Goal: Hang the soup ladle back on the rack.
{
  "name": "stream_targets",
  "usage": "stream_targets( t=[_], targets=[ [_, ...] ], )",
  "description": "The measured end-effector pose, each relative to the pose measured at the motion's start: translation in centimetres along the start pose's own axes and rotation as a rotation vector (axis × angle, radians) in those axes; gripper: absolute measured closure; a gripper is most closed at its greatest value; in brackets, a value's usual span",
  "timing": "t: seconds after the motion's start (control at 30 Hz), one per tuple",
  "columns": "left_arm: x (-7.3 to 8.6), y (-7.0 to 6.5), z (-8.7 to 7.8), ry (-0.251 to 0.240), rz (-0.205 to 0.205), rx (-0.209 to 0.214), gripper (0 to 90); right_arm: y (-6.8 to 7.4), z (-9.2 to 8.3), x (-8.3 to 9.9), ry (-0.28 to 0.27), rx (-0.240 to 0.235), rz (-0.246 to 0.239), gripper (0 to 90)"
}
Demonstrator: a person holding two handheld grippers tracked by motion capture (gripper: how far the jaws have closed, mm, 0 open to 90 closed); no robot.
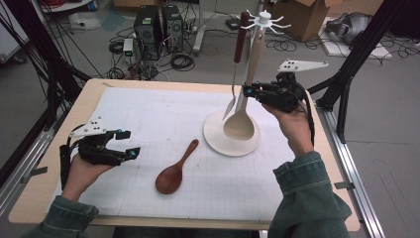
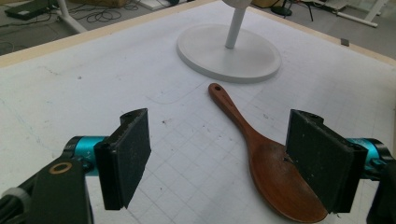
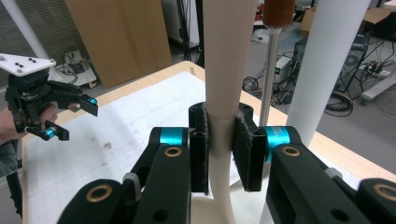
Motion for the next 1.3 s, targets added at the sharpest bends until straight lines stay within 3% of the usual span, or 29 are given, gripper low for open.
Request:
stream_targets(
  t=[0.7,1.3],
  targets=[
    [0.1,0.2,0.1,0.001,-0.011,0.02,22.7,-0.6,-0.3,0.4,-0.046,0.001,-0.003,71.8],
    [0.1,0.3,0.2,0.001,-0.017,0.024,22.6,-0.9,-2.3,0.4,-0.068,-0.003,-0.009,68.0]
  ],
)
Point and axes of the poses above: each handheld gripper's, and its own axes: z roughly forward along the jaws, x roughly out of its underside, y roughly to its left, the point moved 5 cm from there along z, roughly forward along the jaws, and after that the axes turned 12 degrees about -z, right-handed, at the moved point
